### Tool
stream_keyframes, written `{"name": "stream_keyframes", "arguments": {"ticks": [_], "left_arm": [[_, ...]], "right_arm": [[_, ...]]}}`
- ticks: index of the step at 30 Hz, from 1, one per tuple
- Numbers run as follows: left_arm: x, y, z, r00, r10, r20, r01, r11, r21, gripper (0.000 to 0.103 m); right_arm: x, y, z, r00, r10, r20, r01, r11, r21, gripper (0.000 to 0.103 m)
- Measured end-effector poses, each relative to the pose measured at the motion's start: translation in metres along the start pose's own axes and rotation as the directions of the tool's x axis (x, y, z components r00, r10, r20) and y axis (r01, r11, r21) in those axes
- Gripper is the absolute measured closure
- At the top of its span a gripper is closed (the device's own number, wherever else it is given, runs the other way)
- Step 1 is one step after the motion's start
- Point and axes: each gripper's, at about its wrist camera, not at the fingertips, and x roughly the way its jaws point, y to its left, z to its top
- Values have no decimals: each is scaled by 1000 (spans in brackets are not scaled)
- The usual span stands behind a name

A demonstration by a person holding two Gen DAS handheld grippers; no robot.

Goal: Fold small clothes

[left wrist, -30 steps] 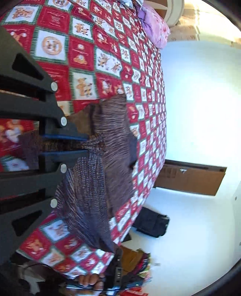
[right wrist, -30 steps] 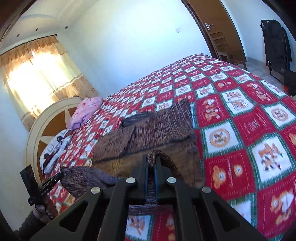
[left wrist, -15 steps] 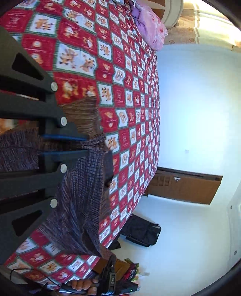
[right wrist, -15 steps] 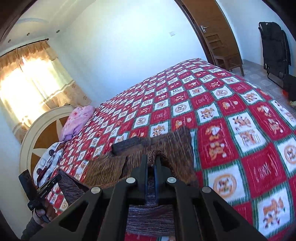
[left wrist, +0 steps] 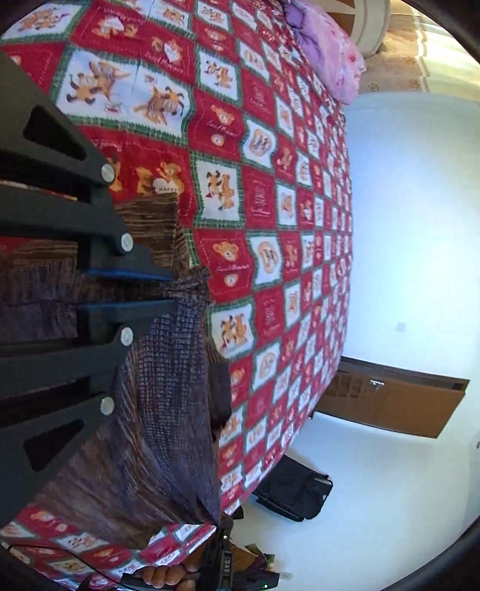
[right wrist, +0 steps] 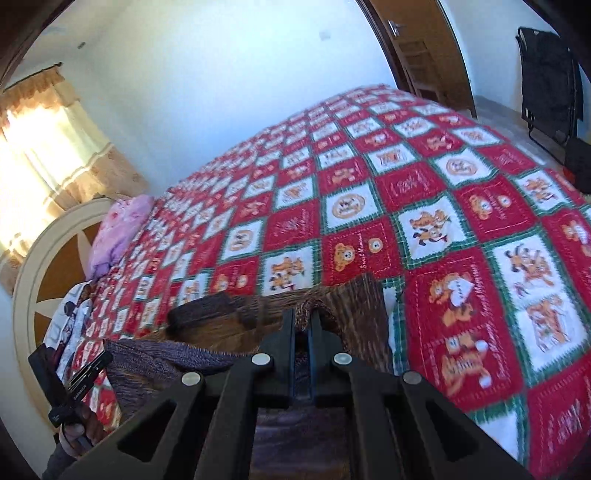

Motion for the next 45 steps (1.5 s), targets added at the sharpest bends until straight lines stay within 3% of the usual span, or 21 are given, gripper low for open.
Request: {"name": "stream_keyframes", "arguments": {"ticks": [4, 6, 7, 8, 9, 13, 14, 17, 22, 25, 28, 30, 32, 35, 40, 45], "left_arm": [[18, 2, -5, 999, 17, -27, -17, 1000, -7, 92], [24, 4, -7, 999, 31, -42, -31, 999, -12, 90], [23, 5, -9, 997, 55, -46, -56, 998, -18, 89], [22, 6, -10, 997, 69, -40, -70, 997, -26, 89], [19, 8, -11, 997, 76, -31, -77, 997, -32, 87], [0, 16, -16, 991, 137, 9, -136, 989, -55, 44], [-9, 17, -18, 988, 151, 31, -149, 987, -67, 39], [-19, 16, -26, 993, 115, 39, -111, 990, -87, 38], [-3, 6, -42, 988, 157, -7, -157, 987, -40, 34], [2, 11, -43, 988, 145, -41, -148, 986, -70, 34], [1, 23, -47, 993, 113, -37, -118, 983, -138, 29], [1, 29, -48, 995, 92, -37, -97, 980, -173, 29], [4, 36, -50, 997, 67, -44, -76, 974, -215, 29], [8, 43, -53, 997, 39, -61, -54, 965, -255, 29], [7, 40, -54, 997, 46, -57, -59, 966, -251, 29], [7, 30, -54, 994, 86, -61, -97, 976, -196, 26]], "right_arm": [[43, -15, 9, 996, -31, -89, 32, 999, 19, 97], [59, -24, 11, 991, -65, -119, 69, 997, 26, 92], [59, -25, 10, 990, -93, -106, 96, 995, 19, 73], [56, -26, 9, 990, -111, -82, 112, 994, 7, 48], [52, -26, 7, 992, -112, -62, 112, 994, -6, 44], [31, -15, -1, 993, -121, -17, 118, 987, -112, 44], [28, -9, -3, 993, -119, -18, 115, 982, -153, 44], [31, 7, -10, 991, -98, -86, 74, 968, -241, 44], [52, 50, -24, 986, -111, -125, 48, 904, -426, 44], [76, 68, -31, 978, -124, -167, 28, 872, -488, 44], [95, 88, -43, 971, -109, -214, -33, 822, -568, 46], [107, 100, -53, 959, -112, -260, -72, 790, -609, 57], [112, 110, -62, 961, -132, -244, -66, 745, -664, 77], [111, 120, -65, 964, -135, -229, -61, 724, -687, 97], [111, 130, -59, 974, -175, -145, 21, 705, -709, 100], [126, 124, -40, 970, -225, -96, 111, 755, -647, 100]]}}
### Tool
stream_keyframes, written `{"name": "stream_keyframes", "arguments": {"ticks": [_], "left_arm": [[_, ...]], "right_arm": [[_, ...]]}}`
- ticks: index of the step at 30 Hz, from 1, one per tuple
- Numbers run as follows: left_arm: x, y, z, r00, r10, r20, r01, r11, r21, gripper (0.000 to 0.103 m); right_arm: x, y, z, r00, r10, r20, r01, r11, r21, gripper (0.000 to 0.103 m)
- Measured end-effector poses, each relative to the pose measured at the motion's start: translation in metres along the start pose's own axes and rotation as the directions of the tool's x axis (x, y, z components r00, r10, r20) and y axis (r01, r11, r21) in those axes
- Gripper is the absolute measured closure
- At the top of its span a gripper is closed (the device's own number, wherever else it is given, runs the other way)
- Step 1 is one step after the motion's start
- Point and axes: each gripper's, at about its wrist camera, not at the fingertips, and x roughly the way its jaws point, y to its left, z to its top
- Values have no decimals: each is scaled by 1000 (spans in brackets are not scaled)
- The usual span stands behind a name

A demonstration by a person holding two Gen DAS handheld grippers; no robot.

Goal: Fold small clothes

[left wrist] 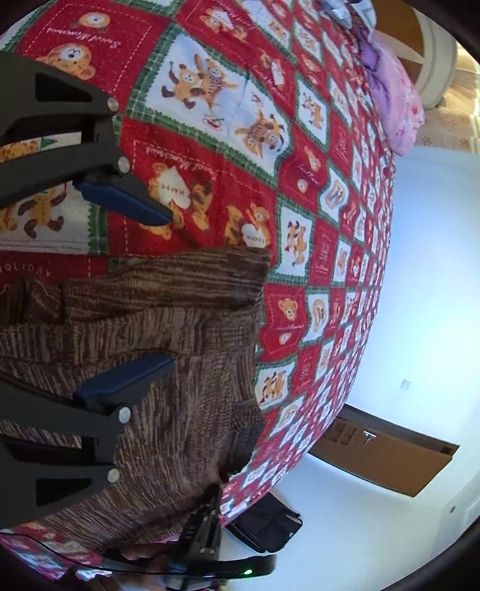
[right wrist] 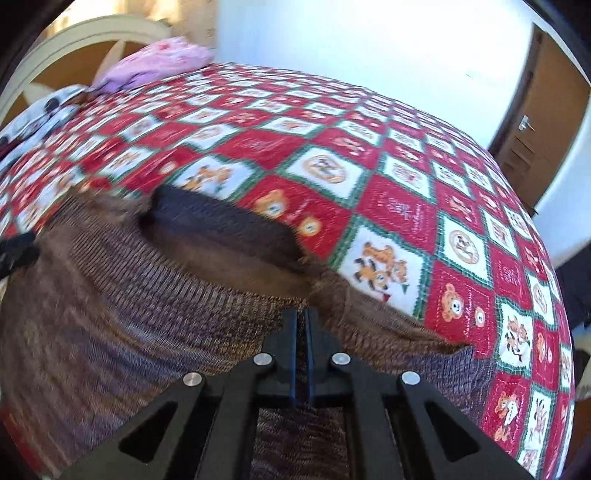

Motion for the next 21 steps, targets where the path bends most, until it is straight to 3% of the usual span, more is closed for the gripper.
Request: {"name": "stream_keyframes", "arguments": {"ticks": [5, 6, 7, 9, 12, 14, 18, 21], "left_arm": [[1, 1, 0, 1000, 5, -7, -5, 1000, 5, 21], [2, 1, 0, 1000, 4, -8, -4, 1000, 2, 21], [2, 2, 0, 1000, 2, -9, -2, 1000, -1, 21], [2, 2, 0, 1000, 2, -9, -2, 1000, -4, 21], [2, 1, 0, 1000, 9, -12, -9, 1000, -1, 21], [5, 0, 1, 1000, 21, -24, -21, 1000, 3, 21], [7, 2, 1, 999, 17, -34, -17, 1000, -4, 21], [6, 4, 1, 999, 18, -32, -18, 1000, -15, 21]], "right_arm": [[10, -5, 0, 995, 88, -52, -86, 996, 39, 97], [5, -10, -3, 995, 88, -47, -86, 995, 39, 94], [0, -16, -5, 996, 76, -39, -75, 996, 49, 83], [-17, -35, -13, 999, 47, 3, -47, 994, 99, 71], [-39, -63, -32, 995, 82, 50, -90, 979, 186, 71], [-40, -72, -42, 996, 88, 34, -93, 975, 203, 71], [-21, -87, -62, 998, 20, -63, -4, 970, 243, 71], [-31, -97, -67, 1000, 2, -17, 3, 953, 302, 71]]}}
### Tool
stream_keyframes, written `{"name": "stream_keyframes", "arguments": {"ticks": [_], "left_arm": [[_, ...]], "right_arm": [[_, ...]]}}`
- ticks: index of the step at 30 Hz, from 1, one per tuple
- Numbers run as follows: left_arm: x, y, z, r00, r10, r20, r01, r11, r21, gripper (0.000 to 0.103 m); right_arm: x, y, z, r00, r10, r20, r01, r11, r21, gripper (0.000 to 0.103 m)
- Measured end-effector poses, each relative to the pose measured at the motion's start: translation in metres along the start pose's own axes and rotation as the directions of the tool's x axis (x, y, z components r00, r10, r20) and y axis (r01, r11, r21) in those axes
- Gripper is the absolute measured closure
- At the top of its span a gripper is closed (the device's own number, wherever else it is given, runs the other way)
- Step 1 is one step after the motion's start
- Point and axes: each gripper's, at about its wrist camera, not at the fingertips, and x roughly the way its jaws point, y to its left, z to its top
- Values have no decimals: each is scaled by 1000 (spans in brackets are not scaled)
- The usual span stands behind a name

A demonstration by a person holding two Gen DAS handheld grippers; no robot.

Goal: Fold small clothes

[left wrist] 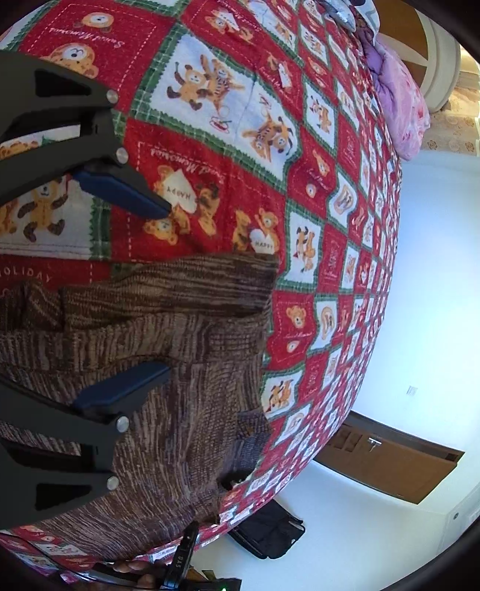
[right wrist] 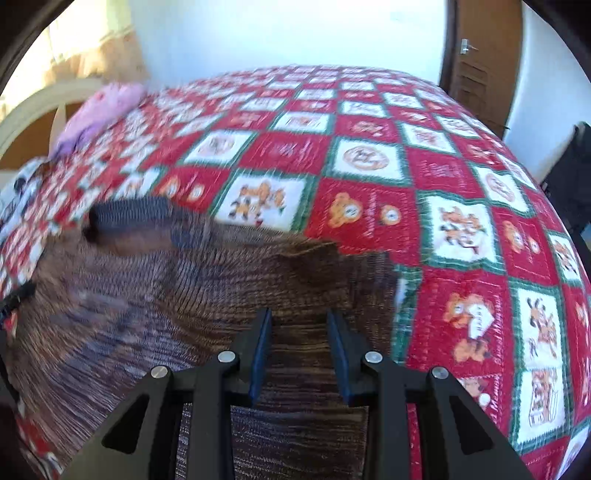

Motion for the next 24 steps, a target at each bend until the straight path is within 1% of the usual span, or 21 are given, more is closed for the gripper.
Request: {"name": "stream_keyframes", "arguments": {"ticks": [2, 4, 6, 7, 9, 11, 12, 14, 15, 18, 20, 21, 22, 23, 24], "left_arm": [[1, -1, 0, 1000, 8, -2, -8, 1000, 6, 21], [1, -3, 0, 1000, 12, -2, -12, 1000, 14, 21], [1, -3, 0, 1000, 9, -3, -9, 1000, 12, 21], [1, -2, 0, 1000, 4, -2, -4, 1000, 7, 21], [0, 0, 0, 1000, -8, 0, 8, 1000, -7, 21], [0, 3, 0, 1000, -16, -2, 16, 1000, -22, 21], [0, 4, 0, 1000, -20, -3, 19, 999, -25, 21], [0, 4, 0, 1000, -27, -1, 27, 999, -28, 21], [0, 4, 0, 1000, -29, -1, 29, 999, -28, 21], [0, 4, 0, 999, -33, -2, 33, 999, -28, 21], [-1, 4, 0, 999, -34, 0, 34, 999, -28, 21], [-1, 5, 0, 999, -33, 0, 33, 999, -28, 21], [-1, 5, 0, 999, -32, -2, 32, 999, -28, 21], [-1, 5, 0, 1000, -31, -3, 31, 999, -29, 21], [-1, 5, 0, 1000, -30, -4, 30, 999, -29, 21]], "right_arm": [[-6, -5, -1, 999, -38, 24, 38, 999, 9, 71], [-6, -12, -3, 1000, -10, 5, 10, 1000, 27, 71], [-8, -16, -2, 1000, -24, 9, 24, 1000, 18, 71], [-9, -17, -1, 1000, -19, 4, 19, 1000, 19, 71], [-10, -16, -3, 999, 13, -31, -12, 1000, 6, 71], [-23, -16, -9, 1000, 10, -22, -10, 1000, 0, 71], [-36, -21, -16, 999, 51, -13, -50, 998, 44, 71], [-54, -30, -34, 989, 146, -16, -143, 982, 120, 71], [-65, -37, -48, 985, 174, -11, -171, 975, 143, 71], [-86, -41, -84, 986, 167, -28, -162, 978, 132, 71], [-94, -40, -102, 978, 205, -40, -197, 970, 141, 71], [-95, -36, -112, 975, 214, -59, -205, 969, 138, 71], [-94, -33, -116, 977, 204, -69, -194, 973, 128, 71], [-92, -29, -121, 981, 179, -77, -170, 979, 109, 74], [-89, -26, -125, 985, 149, -87, -141, 986, 89, 84]]}}
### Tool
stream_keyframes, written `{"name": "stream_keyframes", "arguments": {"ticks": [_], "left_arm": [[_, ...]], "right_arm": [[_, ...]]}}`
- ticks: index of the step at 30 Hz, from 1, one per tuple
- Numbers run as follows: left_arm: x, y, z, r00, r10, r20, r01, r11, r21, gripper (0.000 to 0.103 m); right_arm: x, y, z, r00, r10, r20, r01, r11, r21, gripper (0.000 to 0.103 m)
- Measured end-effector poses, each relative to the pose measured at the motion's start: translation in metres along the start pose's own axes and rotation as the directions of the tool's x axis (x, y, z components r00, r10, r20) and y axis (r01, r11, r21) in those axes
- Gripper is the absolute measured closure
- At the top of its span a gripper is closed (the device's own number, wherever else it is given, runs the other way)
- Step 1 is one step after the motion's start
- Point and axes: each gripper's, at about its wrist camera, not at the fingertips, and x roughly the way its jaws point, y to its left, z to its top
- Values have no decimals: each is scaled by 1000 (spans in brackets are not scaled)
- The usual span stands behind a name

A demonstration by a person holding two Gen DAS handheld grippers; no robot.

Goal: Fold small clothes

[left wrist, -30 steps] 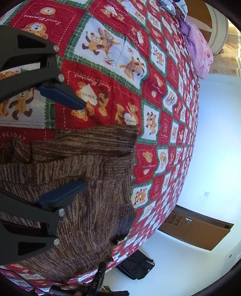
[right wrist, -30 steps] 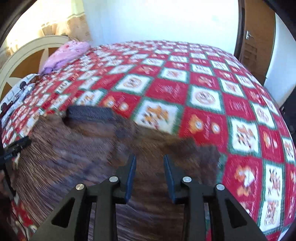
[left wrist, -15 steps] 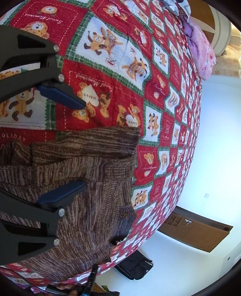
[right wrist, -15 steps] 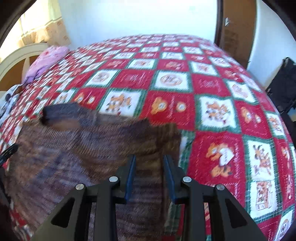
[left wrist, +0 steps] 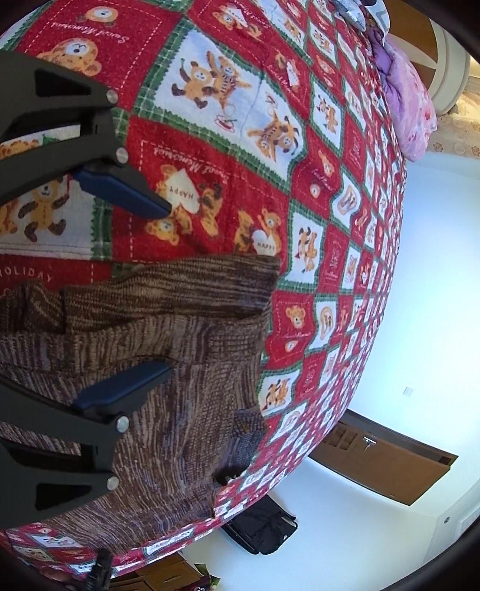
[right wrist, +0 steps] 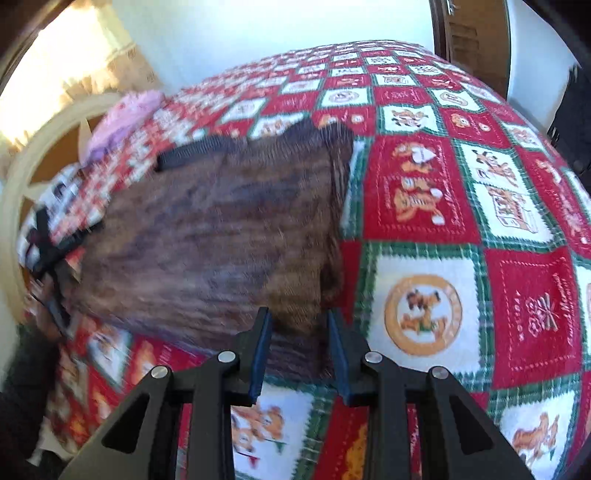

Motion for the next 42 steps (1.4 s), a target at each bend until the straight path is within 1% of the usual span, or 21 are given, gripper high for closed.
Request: {"name": "stream_keyframes", "arguments": {"ticks": [1, 3, 4, 6, 9, 11, 14, 16, 18, 20, 23, 26, 28, 29, 30, 32, 35, 37, 38, 41, 42], "left_arm": [[0, 1, 0, 1000, 0, -1, 0, 1000, -3, 20], [-2, 3, 0, 1000, 7, 7, -7, 1000, -14, 16], [-4, 5, -1, 1000, 9, 15, -8, 1000, -22, 15], [-5, 7, -1, 1000, 12, 19, -12, 999, -33, 15], [-3, 7, 0, 1000, 15, 13, -14, 999, -34, 15], [-3, 6, 0, 1000, 22, 14, -22, 999, -28, 15], [-4, 7, 0, 999, 33, 21, -32, 999, -33, 15], [-4, 8, -1, 999, 32, 23, -31, 999, -40, 15], [-3, 9, -1, 999, 34, 18, -33, 999, -43, 15], [-3, 8, -1, 999, 44, 15, -44, 998, -39, 12], [4, 5, 0, 996, 93, -15, -93, 995, -24, 9], [6, 1, 0, 993, 118, -22, -118, 993, -3, 9], [7, 2, 0, 993, 118, -30, -119, 993, -7, 7], [9, 3, 0, 992, 118, -35, -118, 993, -8, 7], [9, 2, 0, 993, 117, -35, -117, 993, -5, 6], [7, 4, 0, 994, 103, -30, -103, 995, -11, 6], [5, 8, 0, 997, 76, -22, -77, 996, -33, 6], [4, 8, 0, 997, 69, -17, -70, 997, -39, 6], [3, 9, 0, 998, 66, -16, -67, 997, -41, 6], [3, 10, 0, 998, 55, -14, -56, 997, -49, 6], [3, 10, 0, 999, 51, -12, -51, 997, -52, 6]], "right_arm": [[2, 1, -3, 1000, -10, -4, 10, 1000, -5, 100], [-1, 4, -9, 1000, -17, -2, 17, 1000, -8, 100], [-3, 7, -12, 999, -39, -3, 39, 999, -21, 100], [-6, 7, -22, 996, -86, -16, 86, 996, -22, 101], [-7, 3, -27, 996, -91, -17, 91, 996, -13, 101], [-6, 2, -25, 996, -89, -25, 89, 996, -17, 101], [-11, 10, -16, 991, -125, -36, 124, 991, -42, 100], [-23, 18, -6, 982, -189, 6, 189, 981, -52, 100], [-35, 28, 4, 975, -211, 71, 215, 975, -53, 100], [-35, 42, 15, 979, -175, 101, 182, 981, -68, 100], [-15, 68, 24, 985, -148, 89, 159, 977, -142, 100], [15, 74, 24, 993, -119, 21, 121, 982, -146, 99], [33, 71, 16, 993, -117, -30, 111, 984, -137, 99], [39, 67, 10, 993, -115, -36, 109, 986, -124, 99], [35, 63, 6, 996, -91, 6, 91, 990, -108, 99], [32, 59, 3, 997, -71, 11, 72, 993, -90, 99], [20, 62, 0, 999, -13, 50, 18, 996, -90, 98], [8, 71, 1, 992, -18, 127, 32, 993, -111, 98], [6, 73, 1, 991, -25, 133, 40, 993, -110, 98], [15, 78, 5, 997, -64, 40, 68, 993, -96, 98], [18, 79, 4, 997, -78, 24, 80, 991, -103, 98]]}}
